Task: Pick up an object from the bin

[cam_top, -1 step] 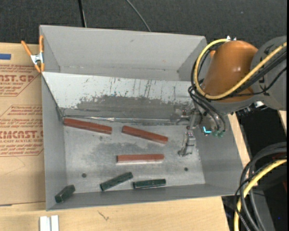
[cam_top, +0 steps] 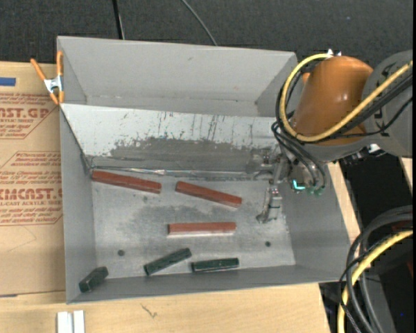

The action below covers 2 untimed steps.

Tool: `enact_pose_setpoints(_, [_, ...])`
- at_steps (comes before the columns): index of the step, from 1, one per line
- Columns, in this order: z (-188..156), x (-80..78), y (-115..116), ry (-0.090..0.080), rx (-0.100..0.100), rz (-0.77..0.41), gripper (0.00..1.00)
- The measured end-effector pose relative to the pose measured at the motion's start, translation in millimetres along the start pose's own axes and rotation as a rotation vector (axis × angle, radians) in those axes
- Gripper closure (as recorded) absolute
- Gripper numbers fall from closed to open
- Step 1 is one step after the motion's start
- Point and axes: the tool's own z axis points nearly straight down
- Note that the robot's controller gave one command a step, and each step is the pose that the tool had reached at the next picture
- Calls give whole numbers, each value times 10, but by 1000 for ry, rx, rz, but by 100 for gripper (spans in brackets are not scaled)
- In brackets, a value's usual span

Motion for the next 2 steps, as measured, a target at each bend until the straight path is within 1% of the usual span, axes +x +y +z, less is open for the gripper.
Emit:
enact_pose_setpoints(1, [1140, 79, 258, 2, -1, -106, 100])
enact_pose_setpoints(2, [1151, 82, 260, 0, 0, -106, 0])
